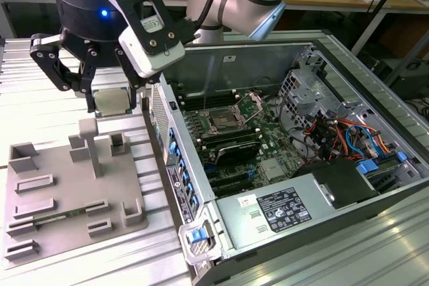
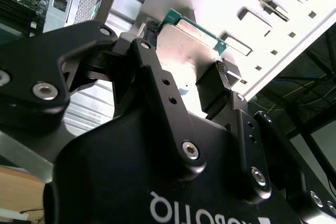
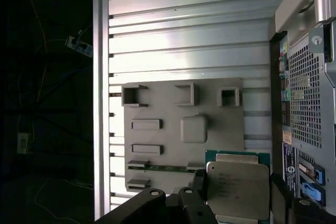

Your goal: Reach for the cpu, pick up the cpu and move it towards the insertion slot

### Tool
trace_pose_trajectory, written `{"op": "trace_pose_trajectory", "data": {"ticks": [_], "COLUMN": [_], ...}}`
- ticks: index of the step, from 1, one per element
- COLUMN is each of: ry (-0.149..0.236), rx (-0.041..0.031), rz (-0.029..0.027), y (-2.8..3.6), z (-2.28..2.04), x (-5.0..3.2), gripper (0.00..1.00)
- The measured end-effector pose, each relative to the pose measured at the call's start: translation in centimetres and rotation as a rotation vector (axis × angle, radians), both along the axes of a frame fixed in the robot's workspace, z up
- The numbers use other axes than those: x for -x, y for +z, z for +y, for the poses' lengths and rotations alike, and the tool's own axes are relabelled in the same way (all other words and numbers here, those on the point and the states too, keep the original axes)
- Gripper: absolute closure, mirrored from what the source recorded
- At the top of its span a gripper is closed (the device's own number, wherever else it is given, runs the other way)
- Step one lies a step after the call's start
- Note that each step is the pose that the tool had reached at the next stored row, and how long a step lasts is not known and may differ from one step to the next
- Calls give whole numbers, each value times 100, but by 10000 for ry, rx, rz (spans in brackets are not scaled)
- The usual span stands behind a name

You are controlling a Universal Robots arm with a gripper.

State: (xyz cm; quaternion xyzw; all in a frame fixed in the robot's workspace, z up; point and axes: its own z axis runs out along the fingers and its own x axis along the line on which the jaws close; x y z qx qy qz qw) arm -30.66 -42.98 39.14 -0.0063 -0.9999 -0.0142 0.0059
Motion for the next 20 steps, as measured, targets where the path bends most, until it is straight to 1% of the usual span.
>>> {"op": "trace_pose_trajectory", "data": {"ticks": [4,10,16,20], "ry": [0,0,0,-2], "rx": [-1,0,0,0], "rz": [-1,-1,0,0], "y": [0,0,0,0], "z": [0,0,0,0], "x": [-34,-125,-196,-212], "gripper": [45,45,45,45]}}
